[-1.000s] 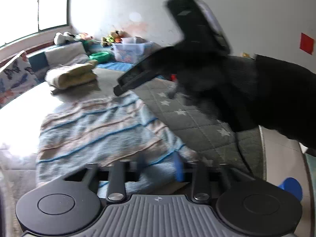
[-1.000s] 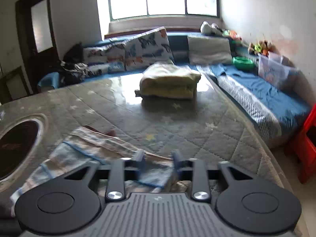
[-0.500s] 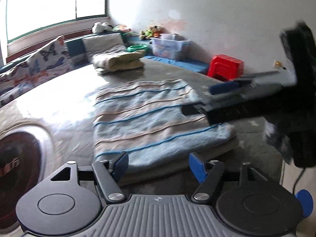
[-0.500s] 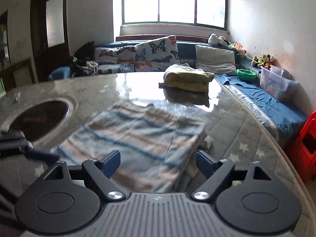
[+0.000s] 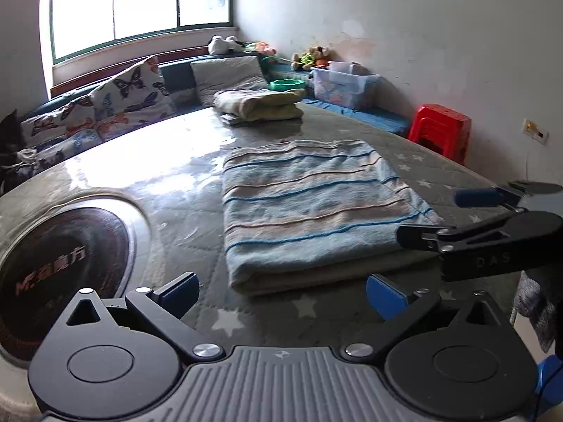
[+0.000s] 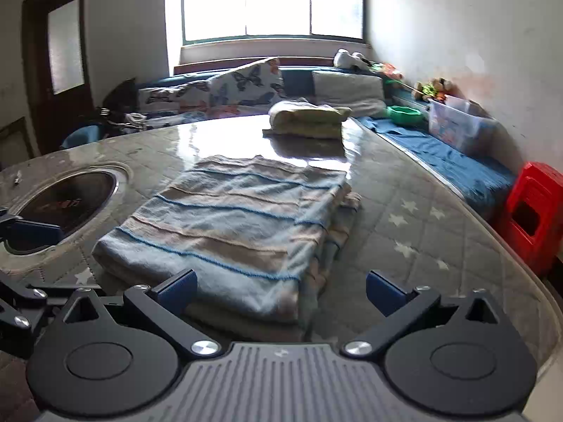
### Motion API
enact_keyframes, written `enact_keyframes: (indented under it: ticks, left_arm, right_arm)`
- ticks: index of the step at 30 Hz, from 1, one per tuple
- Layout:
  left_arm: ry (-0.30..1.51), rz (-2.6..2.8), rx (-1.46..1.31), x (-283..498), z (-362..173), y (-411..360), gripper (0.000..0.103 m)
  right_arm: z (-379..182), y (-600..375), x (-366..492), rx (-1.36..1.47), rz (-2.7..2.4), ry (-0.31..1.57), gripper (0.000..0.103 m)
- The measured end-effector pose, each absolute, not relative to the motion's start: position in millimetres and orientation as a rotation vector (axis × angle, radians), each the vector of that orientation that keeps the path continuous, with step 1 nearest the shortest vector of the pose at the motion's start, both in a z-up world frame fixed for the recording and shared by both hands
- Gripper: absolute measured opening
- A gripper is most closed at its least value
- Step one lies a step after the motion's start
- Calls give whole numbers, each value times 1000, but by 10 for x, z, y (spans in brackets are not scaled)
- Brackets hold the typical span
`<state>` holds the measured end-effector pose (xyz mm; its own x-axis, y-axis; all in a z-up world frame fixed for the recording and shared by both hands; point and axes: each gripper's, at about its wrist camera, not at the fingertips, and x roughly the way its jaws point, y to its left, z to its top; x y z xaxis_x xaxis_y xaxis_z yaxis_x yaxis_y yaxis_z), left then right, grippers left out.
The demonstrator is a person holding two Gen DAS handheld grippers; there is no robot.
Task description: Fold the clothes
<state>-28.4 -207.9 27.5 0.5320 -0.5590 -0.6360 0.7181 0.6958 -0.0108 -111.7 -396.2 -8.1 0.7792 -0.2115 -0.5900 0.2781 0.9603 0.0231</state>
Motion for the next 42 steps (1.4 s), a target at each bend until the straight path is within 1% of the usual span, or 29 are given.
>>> enact_keyframes:
  ticks: [8,27,42]
  left_arm:
    - [685,-716,266,-314,260,-1946,103]
    - [691,-709,265,-517,231,-1758,103]
    - [653,-709,271,-793,310,-1688,103]
  right_arm:
    - [-90,-3877,-1242,186,-335,641,103]
    - [-79,-3500,-1443,171,-368,658,103]
    - [46,-3370,-1721,167,-369,601,103]
